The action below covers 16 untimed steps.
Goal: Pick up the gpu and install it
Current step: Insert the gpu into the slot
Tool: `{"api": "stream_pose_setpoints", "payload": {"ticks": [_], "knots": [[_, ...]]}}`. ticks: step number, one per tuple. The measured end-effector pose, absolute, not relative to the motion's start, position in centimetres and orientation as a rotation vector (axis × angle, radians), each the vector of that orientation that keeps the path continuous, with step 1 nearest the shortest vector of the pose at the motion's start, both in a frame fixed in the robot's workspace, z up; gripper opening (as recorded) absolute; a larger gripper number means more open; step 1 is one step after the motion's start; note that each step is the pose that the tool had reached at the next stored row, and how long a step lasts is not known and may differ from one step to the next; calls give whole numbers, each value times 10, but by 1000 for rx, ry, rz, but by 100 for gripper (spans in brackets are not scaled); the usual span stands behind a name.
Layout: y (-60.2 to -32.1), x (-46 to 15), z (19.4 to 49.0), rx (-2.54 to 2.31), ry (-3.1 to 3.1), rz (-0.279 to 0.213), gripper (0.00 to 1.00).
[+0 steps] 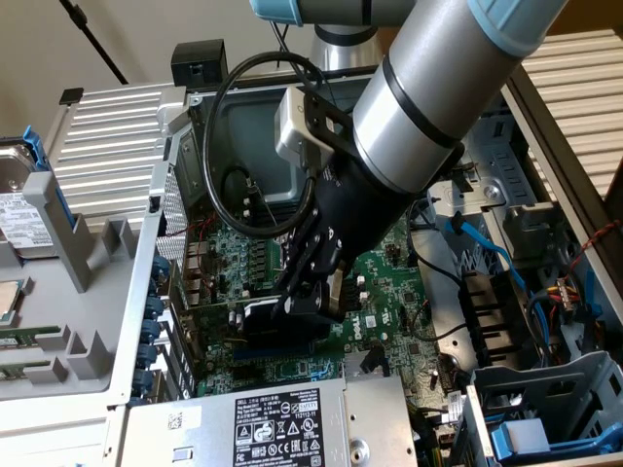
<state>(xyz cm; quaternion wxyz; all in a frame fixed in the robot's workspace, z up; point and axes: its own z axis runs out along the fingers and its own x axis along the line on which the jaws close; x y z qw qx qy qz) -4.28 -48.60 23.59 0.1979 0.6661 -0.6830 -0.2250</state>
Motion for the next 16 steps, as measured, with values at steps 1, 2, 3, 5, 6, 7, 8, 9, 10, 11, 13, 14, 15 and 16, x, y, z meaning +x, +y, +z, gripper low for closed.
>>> {"api": "stream_pose_setpoints", "payload": {"ticks": [1,2,3,5,6,7,8,9,10,11,13,14,15,16], "knots": [[-486,-43,236,1864,-1911,-630,26],[-486,-43,236,1864,-1911,-630,26],[-486,-43,236,1864,-1911,-630,26],[-486,-43,236,1864,-1911,-630,26],[-487,-43,236,1864,-1911,-630,26],[-487,-43,236,1864,-1911,-630,26],[-487,-43,236,1864,-1911,-630,26],[-487,-43,236,1864,-1911,-630,26],[-487,-43,236,1864,-1911,-630,26],[-487,-43,236,1864,-1911,-630,26],[-487,-43,236,1864,-1911,-630,26],[-487,-43,236,1864,-1911,-629,26],[-487,-43,236,1864,-1911,-629,26],[-487,-43,236,1864,-1911,-629,26]]}}
